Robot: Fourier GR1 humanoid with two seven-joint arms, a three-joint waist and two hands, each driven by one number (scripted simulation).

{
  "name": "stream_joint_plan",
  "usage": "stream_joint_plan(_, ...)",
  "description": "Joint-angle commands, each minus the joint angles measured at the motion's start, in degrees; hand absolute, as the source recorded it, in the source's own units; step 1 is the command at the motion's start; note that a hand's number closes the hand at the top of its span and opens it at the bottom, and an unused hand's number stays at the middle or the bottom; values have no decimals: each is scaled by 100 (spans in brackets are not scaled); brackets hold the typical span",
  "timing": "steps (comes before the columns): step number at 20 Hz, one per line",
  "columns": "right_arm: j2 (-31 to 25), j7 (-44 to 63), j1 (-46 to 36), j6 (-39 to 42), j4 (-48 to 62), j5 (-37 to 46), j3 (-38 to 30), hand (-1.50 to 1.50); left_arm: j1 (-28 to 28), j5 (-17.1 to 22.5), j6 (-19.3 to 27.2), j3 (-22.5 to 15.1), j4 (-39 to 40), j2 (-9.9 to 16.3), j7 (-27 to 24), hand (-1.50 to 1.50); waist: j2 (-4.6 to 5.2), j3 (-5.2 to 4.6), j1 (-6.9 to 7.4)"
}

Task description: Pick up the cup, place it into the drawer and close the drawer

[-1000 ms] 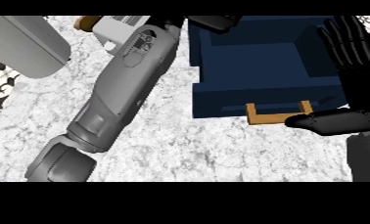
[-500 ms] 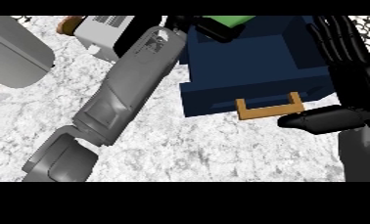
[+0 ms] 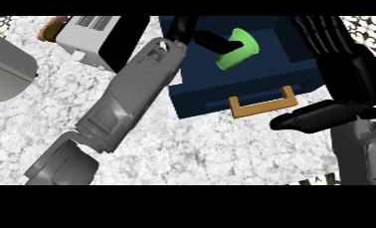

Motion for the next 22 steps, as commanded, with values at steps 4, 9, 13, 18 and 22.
stream_joint_plan(4,21,55,-252,920,38,-647,550,150,139,797,-130,170,-392,0,-563,-150,23,-9,-110)
stream_joint_plan(9,-167,444,42,1741,33,-1106,1091,150,297,1345,-174,378,-603,0,-1233,-150,-58,-14,73)
stream_joint_plan(13,-903,873,-32,2236,6,-486,1439,150,253,1479,115,427,-475,0,-1511,-150,-107,-18,307)
stream_joint_plan(18,-1324,572,498,2157,-198,756,1523,-150,66,1678,243,427,-371,0,-1359,-150,-198,-5,618)
stream_joint_plan(22,-1116,320,782,1519,-21,2079,2024,-150,270,1697,79,545,-339,0,-1588,-150,-226,-6,936)
